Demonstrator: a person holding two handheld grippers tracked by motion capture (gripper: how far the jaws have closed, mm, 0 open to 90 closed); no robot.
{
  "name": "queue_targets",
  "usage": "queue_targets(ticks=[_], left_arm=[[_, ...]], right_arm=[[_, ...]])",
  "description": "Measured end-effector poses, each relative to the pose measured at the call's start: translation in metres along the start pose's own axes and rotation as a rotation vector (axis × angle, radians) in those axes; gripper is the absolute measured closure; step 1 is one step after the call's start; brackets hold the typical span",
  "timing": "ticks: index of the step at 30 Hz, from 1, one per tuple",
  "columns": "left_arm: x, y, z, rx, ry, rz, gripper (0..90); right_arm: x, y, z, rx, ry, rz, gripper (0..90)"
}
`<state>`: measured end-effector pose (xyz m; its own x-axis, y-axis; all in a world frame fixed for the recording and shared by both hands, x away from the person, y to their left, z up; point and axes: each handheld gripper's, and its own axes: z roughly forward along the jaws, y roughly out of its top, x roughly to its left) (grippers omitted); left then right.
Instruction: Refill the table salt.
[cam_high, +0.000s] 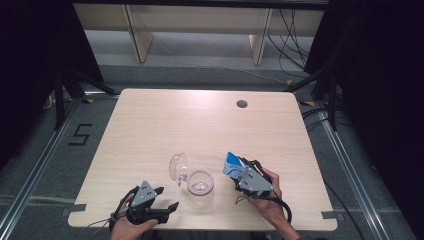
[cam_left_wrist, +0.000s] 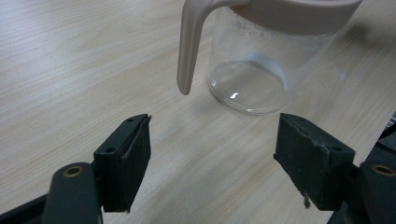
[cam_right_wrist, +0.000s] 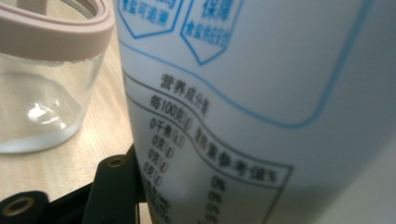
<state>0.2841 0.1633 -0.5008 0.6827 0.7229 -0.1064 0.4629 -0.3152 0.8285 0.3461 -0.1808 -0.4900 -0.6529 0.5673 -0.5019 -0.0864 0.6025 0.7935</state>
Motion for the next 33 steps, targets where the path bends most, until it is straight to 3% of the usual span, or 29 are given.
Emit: queue_targets(ticks=[9, 10, 13, 16, 18, 23, 24, 25, 26, 27, 28, 29, 30, 33], left_arm=[[0.000, 0.000, 0.000, 0.005, 0.001, 0.012, 26.1], [0.001, 0.000, -0.001, 0.017, 0.000, 0.024, 26.0], [-0.002, 0.000, 0.001, -0.015, 0.001, -0.014, 25.2], [-0.004, -0.001, 0.001, -0.013, 0.000, -0.034, 24.7], [-0.003, 0.000, 0.000, -0.007, 0.007, -0.005, 24.3], [-0.003, 0.000, 0.000, -0.007, 0.009, -0.007, 23.7], [-0.003, 0.000, 0.000, -0.006, 0.009, -0.007, 23.6], [-0.004, 0.000, 0.000, -0.013, 0.010, -0.028, 23.6], [-0.003, 0.000, 0.000, -0.007, 0.016, -0.016, 23.4], [-0.003, 0.000, 0.000, -0.009, 0.012, -0.028, 23.1], [-0.001, 0.000, -0.001, 0.004, 0.012, 0.003, 22.9], [-0.001, 0.000, -0.001, 0.009, 0.012, 0.004, 22.7], [-0.002, 0.000, 0.000, -0.002, 0.012, -0.009, 22.7], [-0.002, 0.000, 0.000, -0.004, 0.011, -0.010, 22.6]], right_arm=[[-0.001, 0.006, 0.004, 0.010, -0.047, -0.095, 45.3], [0.000, 0.007, 0.004, 0.010, -0.044, -0.076, 45.4], [-0.001, 0.008, 0.006, 0.016, -0.059, -0.141, 45.4], [0.002, 0.009, 0.007, 0.029, -0.069, -0.153, 45.4], [0.003, 0.010, 0.008, 0.037, -0.075, -0.179, 45.4], [0.004, 0.014, 0.010, 0.037, -0.091, -0.232, 45.4], [0.005, 0.014, 0.010, 0.038, -0.092, -0.223, 45.5], [0.005, 0.014, 0.011, 0.039, -0.093, -0.230, 45.5], [0.006, 0.015, 0.011, 0.040, -0.098, -0.236, 45.5], [0.007, 0.015, 0.012, 0.043, -0.100, -0.242, 45.5], [0.007, 0.016, 0.012, 0.042, -0.101, -0.260, 45.5], [0.006, 0.016, 0.013, 0.037, -0.103, -0.283, 45.6], [0.007, 0.016, 0.012, 0.042, -0.110, -0.270, 45.6], [0.007, 0.017, 0.013, 0.046, -0.122, -0.301, 45.6]])
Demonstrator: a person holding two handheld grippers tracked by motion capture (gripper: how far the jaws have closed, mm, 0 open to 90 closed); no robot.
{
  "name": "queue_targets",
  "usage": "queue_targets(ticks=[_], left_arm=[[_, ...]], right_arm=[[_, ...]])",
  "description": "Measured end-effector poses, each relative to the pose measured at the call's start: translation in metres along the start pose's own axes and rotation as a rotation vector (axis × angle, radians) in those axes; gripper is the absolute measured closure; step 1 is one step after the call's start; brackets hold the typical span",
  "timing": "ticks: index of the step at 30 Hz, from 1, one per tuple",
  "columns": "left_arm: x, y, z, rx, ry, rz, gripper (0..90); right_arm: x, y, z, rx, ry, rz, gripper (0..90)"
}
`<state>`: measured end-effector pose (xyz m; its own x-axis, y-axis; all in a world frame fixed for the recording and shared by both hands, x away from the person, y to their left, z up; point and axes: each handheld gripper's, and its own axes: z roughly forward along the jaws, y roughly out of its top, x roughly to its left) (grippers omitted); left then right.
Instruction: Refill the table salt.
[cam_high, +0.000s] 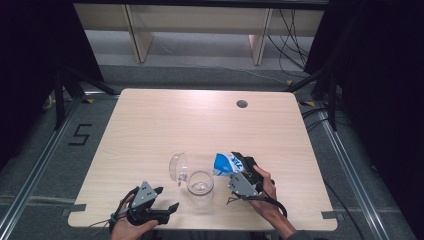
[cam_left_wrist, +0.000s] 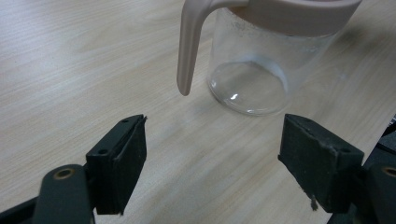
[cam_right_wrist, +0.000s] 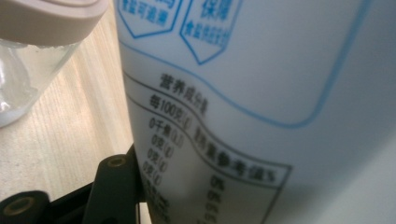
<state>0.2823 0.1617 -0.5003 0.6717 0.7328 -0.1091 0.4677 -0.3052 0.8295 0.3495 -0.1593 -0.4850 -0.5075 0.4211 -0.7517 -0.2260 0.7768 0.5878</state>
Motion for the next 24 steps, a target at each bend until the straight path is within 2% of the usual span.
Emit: queue_targets(ticks=[11, 12, 13, 14, 17, 18, 20, 21, 23, 24], left_arm=[[-0.001, 0.000, -0.001, 0.003, 0.007, -0.003, 22.6], [-0.001, 0.000, -0.001, 0.004, 0.009, -0.005, 22.5], [0.000, 0.000, -0.001, 0.003, 0.006, -0.004, 22.6], [0.000, 0.000, -0.001, 0.003, 0.010, -0.003, 22.6], [-0.001, 0.000, -0.001, 0.003, 0.009, -0.005, 22.6], [-0.001, 0.000, -0.001, 0.002, 0.008, -0.006, 22.6], [-0.001, 0.000, 0.000, 0.001, 0.003, -0.019, 22.6], [0.000, 0.000, -0.001, 0.002, 0.000, -0.001, 22.6], [-0.002, 0.000, 0.000, 0.002, 0.006, -0.019, 22.6], [-0.001, 0.000, -0.001, 0.003, 0.010, -0.007, 22.5]], right_arm=[[0.006, 0.007, 0.000, 0.003, -0.019, -0.064, 45.7], [0.004, 0.008, 0.001, -0.009, -0.027, -0.122, 45.7], [0.006, 0.008, 0.001, -0.001, -0.029, -0.093, 45.7], [0.007, 0.009, 0.000, 0.003, -0.026, -0.085, 45.7], [0.009, 0.009, 0.001, 0.006, -0.035, -0.106, 45.7], [0.007, 0.010, 0.001, -0.001, -0.037, -0.143, 45.7], [0.009, 0.010, 0.002, 0.000, -0.047, -0.135, 45.8], [0.010, 0.010, 0.002, 0.005, -0.050, -0.136, 45.8], [0.010, 0.011, 0.002, -0.001, -0.055, -0.150, 45.8], [0.010, 0.011, 0.003, -0.001, -0.058, -0.159, 45.8]])
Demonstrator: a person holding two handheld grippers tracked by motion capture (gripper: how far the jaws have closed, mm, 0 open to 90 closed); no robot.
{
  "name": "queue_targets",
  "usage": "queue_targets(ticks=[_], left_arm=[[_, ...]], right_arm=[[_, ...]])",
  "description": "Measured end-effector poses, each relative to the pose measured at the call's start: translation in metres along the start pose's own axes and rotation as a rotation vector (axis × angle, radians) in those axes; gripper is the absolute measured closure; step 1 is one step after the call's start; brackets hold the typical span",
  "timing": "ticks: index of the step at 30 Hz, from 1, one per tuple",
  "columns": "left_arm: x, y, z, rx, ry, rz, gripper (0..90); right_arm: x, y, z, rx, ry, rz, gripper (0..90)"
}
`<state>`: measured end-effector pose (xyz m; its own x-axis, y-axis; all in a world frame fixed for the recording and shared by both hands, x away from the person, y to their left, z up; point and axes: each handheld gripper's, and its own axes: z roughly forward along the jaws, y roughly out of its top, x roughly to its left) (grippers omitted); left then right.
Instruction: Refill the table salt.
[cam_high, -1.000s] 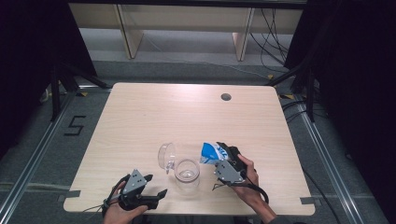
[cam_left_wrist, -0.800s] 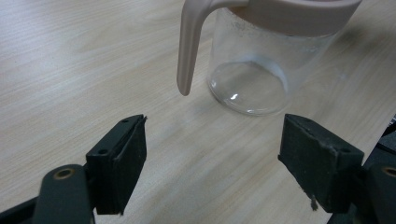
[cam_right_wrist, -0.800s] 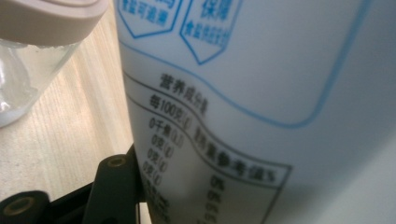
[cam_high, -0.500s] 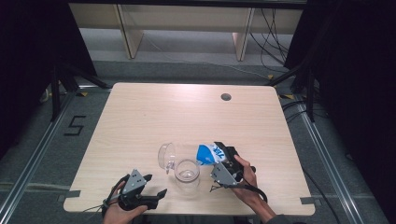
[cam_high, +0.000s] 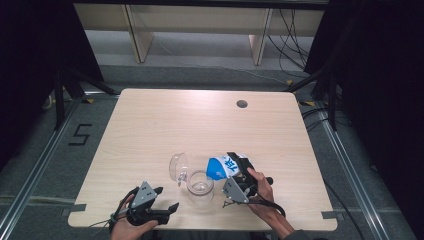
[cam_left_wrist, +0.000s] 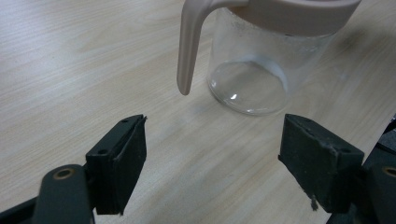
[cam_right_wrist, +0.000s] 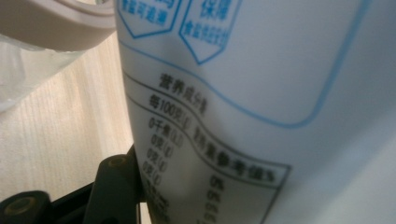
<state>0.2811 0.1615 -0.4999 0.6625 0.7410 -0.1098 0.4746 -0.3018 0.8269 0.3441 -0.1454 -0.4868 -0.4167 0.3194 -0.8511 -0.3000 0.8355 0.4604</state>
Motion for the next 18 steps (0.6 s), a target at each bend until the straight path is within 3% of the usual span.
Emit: queue_targets(ticks=[3, 11, 12, 13, 14, 18], left_arm=[[-0.0009, -0.0003, 0.0004, -0.001, -0.004, -0.015, 22.6], [0.0001, 0.0000, 0.0000, -0.001, 0.000, 0.003, 22.6], [0.0001, 0.0000, -0.0001, 0.000, 0.001, 0.003, 22.6], [0.0003, 0.0001, 0.0000, 0.000, 0.000, 0.005, 22.6], [0.0003, 0.0001, 0.0001, 0.000, -0.002, 0.005, 22.6], [-0.0007, -0.0002, 0.0003, 0.000, -0.002, -0.011, 22.6]], right_arm=[[0.0004, 0.0007, 0.0002, 0.002, -0.012, -0.012, 45.8], [0.0027, 0.0018, 0.0013, 0.004, -0.015, -0.050, 45.9], [-0.0012, 0.0025, 0.0018, -0.007, -0.021, -0.114, 45.9], [-0.0007, 0.0027, 0.0018, -0.004, -0.025, -0.114, 46.0], [0.0035, 0.0012, 0.0027, -0.004, -0.014, -0.055, 46.0], [0.0051, 0.0021, 0.0027, 0.011, -0.011, -0.069, 46.0]])
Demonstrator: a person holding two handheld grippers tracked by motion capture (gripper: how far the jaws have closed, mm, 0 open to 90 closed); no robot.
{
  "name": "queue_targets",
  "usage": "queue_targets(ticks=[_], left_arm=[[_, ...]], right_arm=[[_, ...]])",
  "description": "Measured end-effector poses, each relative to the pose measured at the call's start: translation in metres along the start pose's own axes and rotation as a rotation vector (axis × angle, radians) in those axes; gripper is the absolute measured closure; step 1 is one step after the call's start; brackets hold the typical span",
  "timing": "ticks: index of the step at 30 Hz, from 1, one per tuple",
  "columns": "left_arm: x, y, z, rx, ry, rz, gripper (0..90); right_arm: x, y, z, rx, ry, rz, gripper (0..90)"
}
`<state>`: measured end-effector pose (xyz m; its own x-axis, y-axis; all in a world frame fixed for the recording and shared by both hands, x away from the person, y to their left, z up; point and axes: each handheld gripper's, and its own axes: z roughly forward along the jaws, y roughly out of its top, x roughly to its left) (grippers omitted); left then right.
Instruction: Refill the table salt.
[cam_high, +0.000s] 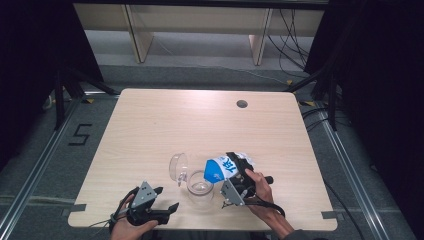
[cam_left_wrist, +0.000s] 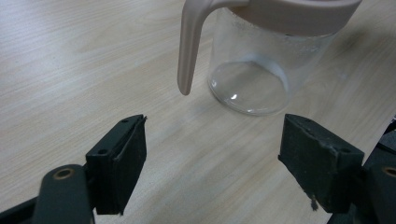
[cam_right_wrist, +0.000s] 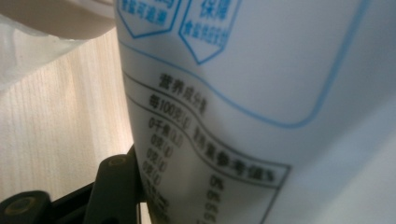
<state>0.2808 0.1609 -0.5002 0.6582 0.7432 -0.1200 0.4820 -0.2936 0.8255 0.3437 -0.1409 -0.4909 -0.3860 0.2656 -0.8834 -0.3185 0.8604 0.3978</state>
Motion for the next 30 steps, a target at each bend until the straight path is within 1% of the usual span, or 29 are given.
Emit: queue_targets(ticks=[1, 3, 4, 5, 6, 9, 10, 12, 13, 14, 15, 16, 17, 19, 20, 21, 22, 23, 24, 25, 26, 27, 28, 29, 30], left_arm=[[0.0012, 0.0005, -0.0003, 0.002, 0.000, 0.021, 22.6], [0.0011, 0.0005, -0.0004, 0.005, 0.000, 0.020, 22.6], [0.0001, 0.0001, -0.0001, 0.005, -0.001, 0.001, 22.6], [0.0003, 0.0002, -0.0002, 0.006, 0.002, 0.005, 22.6], [0.0001, 0.0000, 0.0003, -0.002, 0.000, 0.003, 22.6], [0.0000, -0.0003, 0.0007, -0.007, 0.000, 0.002, 22.6], [0.0001, -0.0003, 0.0008, -0.007, 0.000, 0.003, 22.6], [0.0004, -0.0001, 0.0010, -0.011, -0.001, 0.017, 22.6], [0.0009, 0.0000, 0.0009, -0.005, -0.005, 0.023, 22.6], [0.0009, 0.0000, 0.0008, -0.004, -0.006, 0.024, 22.6], [0.0009, 0.0001, 0.0006, 0.000, -0.005, 0.024, 22.6], [0.0009, 0.0002, 0.0004, 0.001, -0.005, 0.024, 22.6], [0.0009, 0.0002, 0.0004, 0.001, -0.005, 0.025, 22.6], [0.0008, 0.0002, 0.0005, 0.001, -0.004, 0.024, 22.6], [0.0009, 0.0001, 0.0005, 0.002, -0.004, 0.027, 22.6], [0.0004, -0.0001, 0.0007, 0.003, -0.005, 0.021, 22.6], [0.0005, 0.0000, 0.0007, 0.003, -0.004, 0.026, 22.6], [0.0001, -0.0001, 0.0008, 0.003, -0.002, 0.021, 22.6], [0.0001, -0.0001, 0.0008, 0.003, -0.003, 0.022, 22.6], [0.0002, -0.0001, 0.0008, 0.003, -0.003, 0.022, 22.6], [0.0003, -0.0002, 0.0009, 0.003, -0.003, 0.024, 22.6], [0.0001, -0.0002, 0.0009, 0.003, -0.003, 0.022, 22.6], [0.0003, -0.0002, 0.0009, 0.004, -0.003, 0.024, 22.5], [0.0006, -0.0001, 0.0009, 0.004, -0.004, 0.028, 22.6], [0.0006, -0.0001, 0.0011, 0.004, -0.006, 0.028, 22.6]], right_arm=[[-0.0004, 0.0000, 0.0005, -0.011, -0.006, -0.019, 46.0], [0.0014, 0.0017, -0.0006, 0.002, -0.016, -0.017, 46.1], [0.0001, 0.0029, -0.0011, 0.007, -0.022, -0.048, 46.1], [0.0018, 0.0026, -0.0012, 0.010, -0.020, -0.025, 46.2], [0.0010, 0.0025, -0.0002, -0.001, -0.019, -0.038, 46.2], [0.0016, 0.0029, 0.0005, 0.000, -0.024, -0.060, 46.3], [0.0015, 0.0029, 0.0006, -0.001, -0.023, -0.056, 46.3], [0.0011, 0.0032, 0.0003, 0.003, -0.025, -0.063, 46.3], [0.0003, 0.0039, -0.0001, 0.008, -0.031, -0.081, 46.3], [0.0020, 0.0038, 0.0001, 0.010, -0.029, -0.061, 46.3], [0.0012, 0.0037, 0.0001, 0.012, -0.034, -0.077, 46.3], [0.0014, 0.0038, 0.0004, 0.007, -0.038, -0.082, 46.3], [0.0028, 0.0045, -0.0008, 0.025, -0.040, -0.073, 46.3], [0.0006, 0.0058, -0.0007, 0.016, -0.046, -0.120, 46.3], [0.0022, 0.0049, -0.0001, 0.006, -0.041, -0.086, 46.4], [0.0021, 0.0049, 0.0000, 0.003, -0.041, -0.089, 46.5], [0.0021, 0.0049, 0.0000, 0.004, -0.043, -0.094, 46.5], [0.0016, 0.0048, -0.0004, 0.004, -0.060, -0.105, 46.5], [0.0013, 0.0047, -0.0010, 0.015, -0.063, -0.112, 46.5], [0.0024, 0.0054, -0.0019, 0.027, -0.070, -0.107, 46.5], [0.0016, 0.0050, -0.0009, 0.014, -0.072, -0.122, 46.5], [-0.0011, 0.0059, -0.0011, 0.011, -0.078, -0.165, 46.5], [-0.0046, 0.0074, -0.0016, 0.012, -0.085, -0.226, 46.5], [0.0004, 0.0052, -0.0006, 0.010, -0.079, -0.156, 46.5], [0.0012, 0.0054, -0.0012, 0.020, -0.085, -0.148, 46.5]])
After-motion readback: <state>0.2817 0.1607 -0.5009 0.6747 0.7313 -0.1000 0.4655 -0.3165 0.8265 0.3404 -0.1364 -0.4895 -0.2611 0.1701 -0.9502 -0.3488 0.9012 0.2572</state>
